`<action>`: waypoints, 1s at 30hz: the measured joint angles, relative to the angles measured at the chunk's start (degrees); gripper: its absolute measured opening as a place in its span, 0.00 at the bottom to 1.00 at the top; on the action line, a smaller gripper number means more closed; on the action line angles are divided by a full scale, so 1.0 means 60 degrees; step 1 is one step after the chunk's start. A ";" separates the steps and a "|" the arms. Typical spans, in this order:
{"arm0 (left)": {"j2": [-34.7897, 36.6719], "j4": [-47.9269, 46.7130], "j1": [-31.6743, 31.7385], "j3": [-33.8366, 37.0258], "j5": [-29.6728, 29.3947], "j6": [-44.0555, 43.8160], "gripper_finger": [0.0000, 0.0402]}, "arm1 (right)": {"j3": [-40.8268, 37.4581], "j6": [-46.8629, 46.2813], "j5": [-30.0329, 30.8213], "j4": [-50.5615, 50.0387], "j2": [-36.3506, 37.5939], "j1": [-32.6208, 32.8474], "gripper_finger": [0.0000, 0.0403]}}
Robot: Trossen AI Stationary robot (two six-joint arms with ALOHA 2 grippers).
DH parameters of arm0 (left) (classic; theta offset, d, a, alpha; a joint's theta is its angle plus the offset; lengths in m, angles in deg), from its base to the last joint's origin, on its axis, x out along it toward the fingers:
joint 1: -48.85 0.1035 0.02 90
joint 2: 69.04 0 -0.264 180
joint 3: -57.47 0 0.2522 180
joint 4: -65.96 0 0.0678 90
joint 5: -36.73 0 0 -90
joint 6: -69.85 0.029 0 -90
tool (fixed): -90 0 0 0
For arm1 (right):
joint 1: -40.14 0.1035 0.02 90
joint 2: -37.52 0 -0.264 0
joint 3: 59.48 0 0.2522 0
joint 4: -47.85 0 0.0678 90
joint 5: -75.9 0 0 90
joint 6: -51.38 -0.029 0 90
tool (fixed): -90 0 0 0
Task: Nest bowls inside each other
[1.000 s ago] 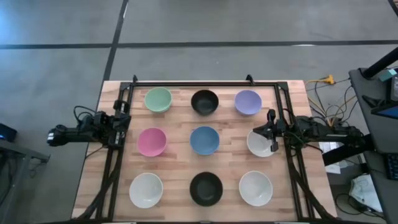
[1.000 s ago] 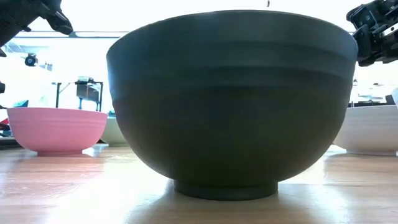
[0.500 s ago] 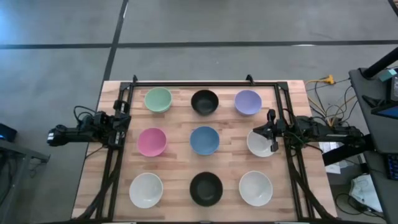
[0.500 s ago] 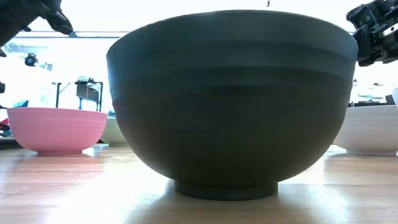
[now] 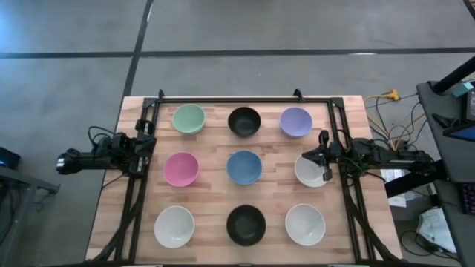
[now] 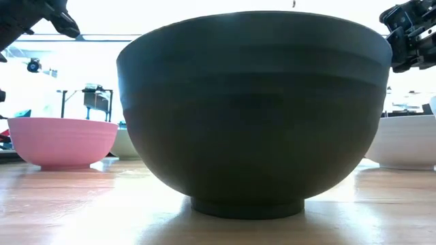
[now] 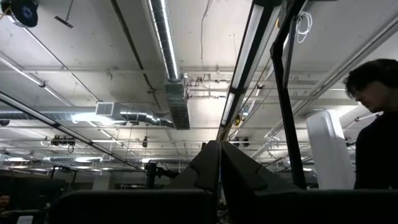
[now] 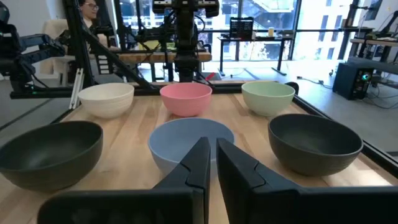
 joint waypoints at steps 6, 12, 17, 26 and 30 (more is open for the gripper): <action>-0.0002 0.0000 -0.0001 0.0001 0.0000 -0.0002 0.00 | 0.0000 0.0049 0.0015 0.0007 0.0000 0.0000 0.06; -0.0002 0.0004 0.0000 0.0004 0.0000 -0.0002 0.00 | -0.0004 0.1488 0.2377 0.0732 -0.0096 0.0000 0.06; 0.0002 0.0001 0.0000 0.0001 0.0000 -0.0002 0.00 | -0.0007 0.1215 0.2636 0.1028 -0.0107 0.0008 0.06; -0.0016 0.0000 -0.0004 0.0000 0.0000 -0.0002 0.00 | -0.0007 -1.1496 0.2368 0.0996 -0.0178 0.0022 0.06; -0.0016 0.0000 0.0000 0.0000 0.0000 -0.0002 0.00 | -0.0015 -1.3043 0.2369 0.0889 -0.0197 0.0022 0.06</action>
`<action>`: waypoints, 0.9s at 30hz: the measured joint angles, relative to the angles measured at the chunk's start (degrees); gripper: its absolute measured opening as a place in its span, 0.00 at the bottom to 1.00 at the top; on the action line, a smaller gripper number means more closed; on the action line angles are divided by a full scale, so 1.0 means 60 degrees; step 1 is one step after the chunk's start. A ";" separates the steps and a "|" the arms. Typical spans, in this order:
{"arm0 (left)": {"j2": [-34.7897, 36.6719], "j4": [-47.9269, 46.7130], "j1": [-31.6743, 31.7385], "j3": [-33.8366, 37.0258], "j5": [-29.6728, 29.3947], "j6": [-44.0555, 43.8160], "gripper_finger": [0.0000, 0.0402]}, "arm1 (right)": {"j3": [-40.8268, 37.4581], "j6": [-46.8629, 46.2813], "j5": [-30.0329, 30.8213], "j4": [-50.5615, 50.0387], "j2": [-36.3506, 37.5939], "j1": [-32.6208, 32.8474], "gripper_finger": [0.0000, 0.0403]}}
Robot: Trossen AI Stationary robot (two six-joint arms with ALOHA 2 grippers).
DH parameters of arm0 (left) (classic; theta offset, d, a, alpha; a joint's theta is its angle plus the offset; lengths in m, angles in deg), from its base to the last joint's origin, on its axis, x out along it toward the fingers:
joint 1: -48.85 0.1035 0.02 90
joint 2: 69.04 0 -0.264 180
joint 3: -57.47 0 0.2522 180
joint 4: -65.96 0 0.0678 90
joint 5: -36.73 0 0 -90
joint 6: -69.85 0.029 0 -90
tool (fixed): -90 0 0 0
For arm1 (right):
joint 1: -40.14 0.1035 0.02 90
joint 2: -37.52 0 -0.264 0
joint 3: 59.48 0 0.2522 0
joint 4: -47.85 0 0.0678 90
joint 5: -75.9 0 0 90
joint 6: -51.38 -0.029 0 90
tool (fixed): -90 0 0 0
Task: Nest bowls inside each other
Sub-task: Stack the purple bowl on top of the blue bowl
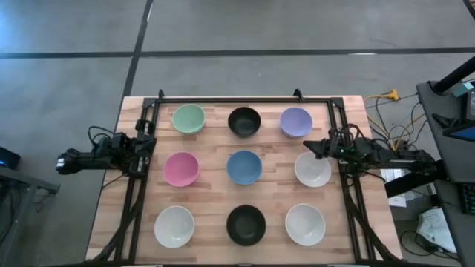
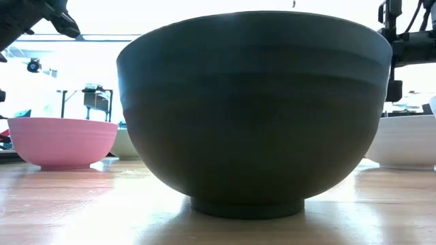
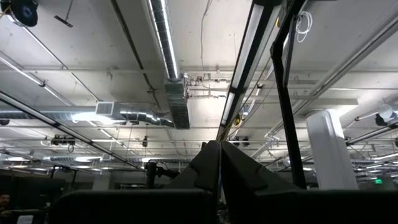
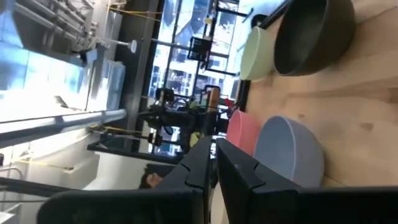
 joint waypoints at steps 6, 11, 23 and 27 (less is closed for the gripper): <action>0.0000 0.0000 0.0000 0.0000 0.0000 0.0004 0.00 | 0.0000 -0.0108 0.0025 0.0116 0.0020 0.0000 0.06; -0.0003 0.0003 0.0000 0.0001 0.0000 0.0003 0.00 | 0.0000 -0.0055 -0.0102 0.0116 0.0018 0.0004 0.06; -0.0004 0.0000 0.0000 0.0004 0.0000 0.0002 0.00 | -0.0004 0.1252 -0.1805 0.0072 -0.0124 0.0029 0.06; -0.0004 0.0000 0.0000 0.0004 0.0000 0.0002 0.00 | -0.0015 0.0055 -0.0600 0.1186 -0.0207 0.0018 0.06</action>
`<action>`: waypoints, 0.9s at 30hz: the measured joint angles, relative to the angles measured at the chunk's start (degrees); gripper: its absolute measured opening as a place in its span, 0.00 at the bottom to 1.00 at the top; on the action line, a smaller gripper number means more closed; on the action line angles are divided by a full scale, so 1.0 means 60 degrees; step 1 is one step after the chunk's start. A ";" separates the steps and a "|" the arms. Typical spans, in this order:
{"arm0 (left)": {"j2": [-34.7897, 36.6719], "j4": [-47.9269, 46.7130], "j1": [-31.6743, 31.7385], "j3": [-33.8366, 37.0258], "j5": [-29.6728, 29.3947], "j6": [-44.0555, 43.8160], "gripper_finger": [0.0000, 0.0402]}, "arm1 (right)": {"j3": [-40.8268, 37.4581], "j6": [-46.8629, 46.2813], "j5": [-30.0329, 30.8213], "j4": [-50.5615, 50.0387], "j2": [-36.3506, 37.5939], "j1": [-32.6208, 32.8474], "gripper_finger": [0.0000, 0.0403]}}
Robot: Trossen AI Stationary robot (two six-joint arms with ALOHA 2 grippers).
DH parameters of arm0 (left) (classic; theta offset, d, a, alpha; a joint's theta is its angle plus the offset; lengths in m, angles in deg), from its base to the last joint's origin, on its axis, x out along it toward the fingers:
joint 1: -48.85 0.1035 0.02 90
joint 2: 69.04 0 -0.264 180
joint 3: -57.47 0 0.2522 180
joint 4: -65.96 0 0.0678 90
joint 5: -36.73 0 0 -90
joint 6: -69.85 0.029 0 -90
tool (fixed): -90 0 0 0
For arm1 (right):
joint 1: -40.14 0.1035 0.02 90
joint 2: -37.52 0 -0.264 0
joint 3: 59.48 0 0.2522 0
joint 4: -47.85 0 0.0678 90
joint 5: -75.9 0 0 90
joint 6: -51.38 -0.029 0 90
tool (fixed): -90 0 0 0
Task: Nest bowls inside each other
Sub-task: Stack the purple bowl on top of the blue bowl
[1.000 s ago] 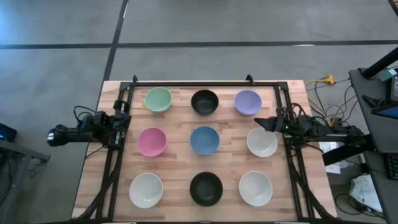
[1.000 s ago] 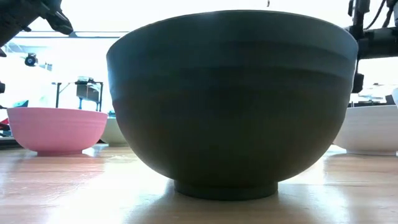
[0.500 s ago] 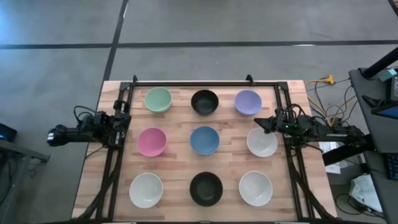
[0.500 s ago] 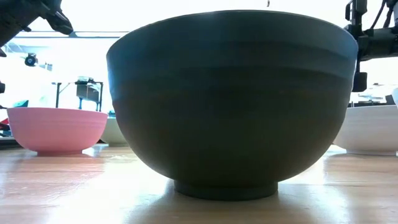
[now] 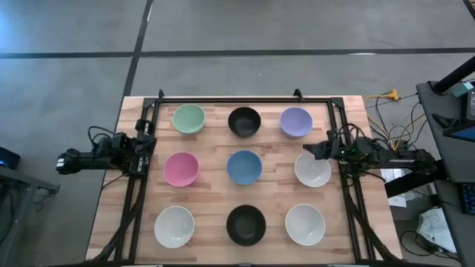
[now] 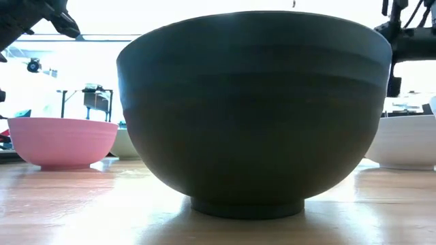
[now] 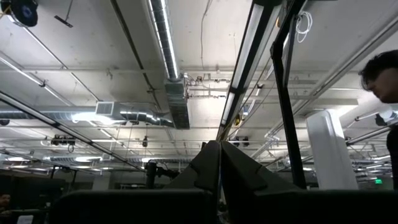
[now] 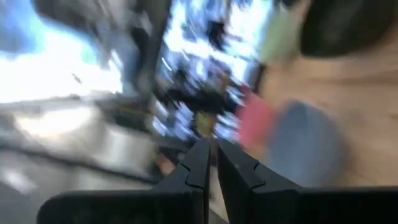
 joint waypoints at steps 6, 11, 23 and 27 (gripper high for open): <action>0.0004 0.0004 0.0000 0.0000 0.0000 0.0000 0.00 | 0.0057 0.2806 0.0431 0.7453 -0.1252 0.0004 0.06; 0.0004 0.0000 0.0000 -0.0002 0.0000 -0.0002 0.00 | 0.1143 0.7453 -0.0466 0.8544 -0.2358 0.0006 0.06; 0.0000 0.0004 0.0000 0.0000 0.0000 0.0001 0.00 | 0.5100 0.8550 -0.0345 0.1244 -0.6934 0.0027 0.06; 0.0000 -0.0004 -0.0002 0.0000 0.0000 -0.0002 0.00 | 0.6456 0.8680 -0.0358 0.0580 -0.8426 0.0026 0.06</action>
